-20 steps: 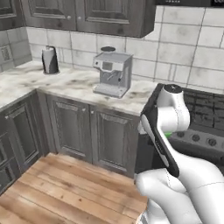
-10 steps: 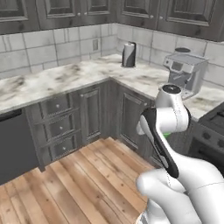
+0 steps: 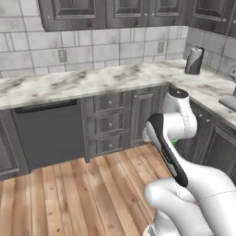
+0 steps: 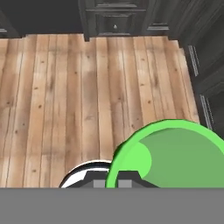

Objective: Pick the cup and bowl from the counter and place them on the counter next to the sink.

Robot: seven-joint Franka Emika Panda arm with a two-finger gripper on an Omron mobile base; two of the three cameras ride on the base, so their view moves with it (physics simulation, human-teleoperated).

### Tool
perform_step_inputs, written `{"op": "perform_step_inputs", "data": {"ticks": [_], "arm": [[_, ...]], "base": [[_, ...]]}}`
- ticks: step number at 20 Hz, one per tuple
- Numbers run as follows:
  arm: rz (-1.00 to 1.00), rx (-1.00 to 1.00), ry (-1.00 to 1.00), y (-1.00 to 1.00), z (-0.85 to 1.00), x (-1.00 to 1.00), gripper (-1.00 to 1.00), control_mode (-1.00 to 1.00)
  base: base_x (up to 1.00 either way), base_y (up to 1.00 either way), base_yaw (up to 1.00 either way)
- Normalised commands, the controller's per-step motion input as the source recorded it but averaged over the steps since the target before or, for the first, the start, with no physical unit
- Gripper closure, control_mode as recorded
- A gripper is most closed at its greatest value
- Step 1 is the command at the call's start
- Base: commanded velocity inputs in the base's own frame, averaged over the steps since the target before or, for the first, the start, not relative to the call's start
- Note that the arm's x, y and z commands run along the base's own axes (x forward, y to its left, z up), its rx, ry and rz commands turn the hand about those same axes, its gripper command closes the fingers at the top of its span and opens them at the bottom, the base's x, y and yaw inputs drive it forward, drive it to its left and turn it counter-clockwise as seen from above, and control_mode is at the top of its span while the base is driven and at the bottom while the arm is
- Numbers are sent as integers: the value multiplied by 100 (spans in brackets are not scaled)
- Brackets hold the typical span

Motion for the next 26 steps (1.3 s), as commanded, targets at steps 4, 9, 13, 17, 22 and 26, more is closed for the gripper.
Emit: {"op": "perform_step_inputs", "data": {"ticks": [4,9,13,17,22,26], "arm": [[0,0,0,0,0,0,100,100],[0,0,0,0,0,0,100,100],[0,0,0,0,0,0,100,100],[0,0,0,0,0,0,100,100],[0,0,0,0,0,0,100,100],[0,0,0,0,0,0,100,100]], "base": [[63,51,7],[59,64,0],[31,65,0],[8,84,12],[40,77,33],[60,57,47]]}}
